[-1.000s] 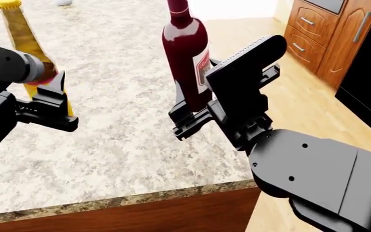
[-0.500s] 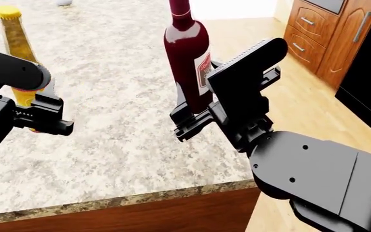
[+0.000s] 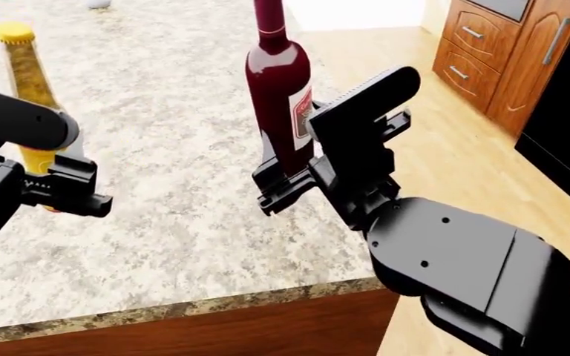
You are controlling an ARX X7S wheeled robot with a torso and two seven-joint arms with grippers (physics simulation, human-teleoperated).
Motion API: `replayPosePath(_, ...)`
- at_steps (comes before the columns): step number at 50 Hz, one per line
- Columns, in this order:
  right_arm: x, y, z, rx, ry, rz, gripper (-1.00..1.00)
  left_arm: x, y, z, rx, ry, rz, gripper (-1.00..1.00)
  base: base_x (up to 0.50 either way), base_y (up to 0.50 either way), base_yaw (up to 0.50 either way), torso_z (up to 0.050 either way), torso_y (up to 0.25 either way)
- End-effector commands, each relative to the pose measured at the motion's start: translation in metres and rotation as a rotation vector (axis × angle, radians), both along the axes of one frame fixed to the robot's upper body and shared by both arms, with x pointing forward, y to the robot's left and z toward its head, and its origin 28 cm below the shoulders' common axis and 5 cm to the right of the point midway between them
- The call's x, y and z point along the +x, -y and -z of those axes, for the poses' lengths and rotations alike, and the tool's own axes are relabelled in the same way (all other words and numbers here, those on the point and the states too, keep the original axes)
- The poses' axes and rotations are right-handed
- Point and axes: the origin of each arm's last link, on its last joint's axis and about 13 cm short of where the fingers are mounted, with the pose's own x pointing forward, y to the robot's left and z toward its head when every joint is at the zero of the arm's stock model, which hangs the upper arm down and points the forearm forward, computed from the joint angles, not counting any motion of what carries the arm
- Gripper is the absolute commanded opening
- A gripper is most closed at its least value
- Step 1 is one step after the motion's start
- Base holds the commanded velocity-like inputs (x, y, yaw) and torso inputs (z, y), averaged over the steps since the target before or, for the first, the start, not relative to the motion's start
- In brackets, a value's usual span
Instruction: Move the drinks to the dining counter.
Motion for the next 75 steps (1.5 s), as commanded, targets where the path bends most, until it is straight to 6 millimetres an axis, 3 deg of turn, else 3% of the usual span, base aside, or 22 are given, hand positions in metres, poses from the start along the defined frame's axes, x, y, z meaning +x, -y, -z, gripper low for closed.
replayPosePath(1,0.008,0.001,0.003,0.036,0.013,0.0,-1.0,-0.003,-0.003,-0.004,-0.001,0.031,-0.032,-1.0,0.0,0.0,0.0,0.0,0.0)
replayPosePath(14,0.008,0.002,0.004,0.057,0.011,-0.007,-1.0,-0.004,-0.003,-0.005,-0.024,0.047,-0.022,-1.0,0.0,0.0,0.0,0.001,0.002)
replayPosePath(15,0.008,0.002,0.004,0.056,0.011,-0.007,-1.0,-0.004,-0.003,-0.005,-0.034,0.05,-0.036,1.0,0.0,0.0,0.0,0.0,0.0)
replayPosePath(75,0.005,-0.001,0.002,0.051,0.018,-0.024,-1.0,-0.019,-0.009,-0.011,-0.057,0.128,-0.041,1.0,0.0,0.0,0.0,0.0,0.001)
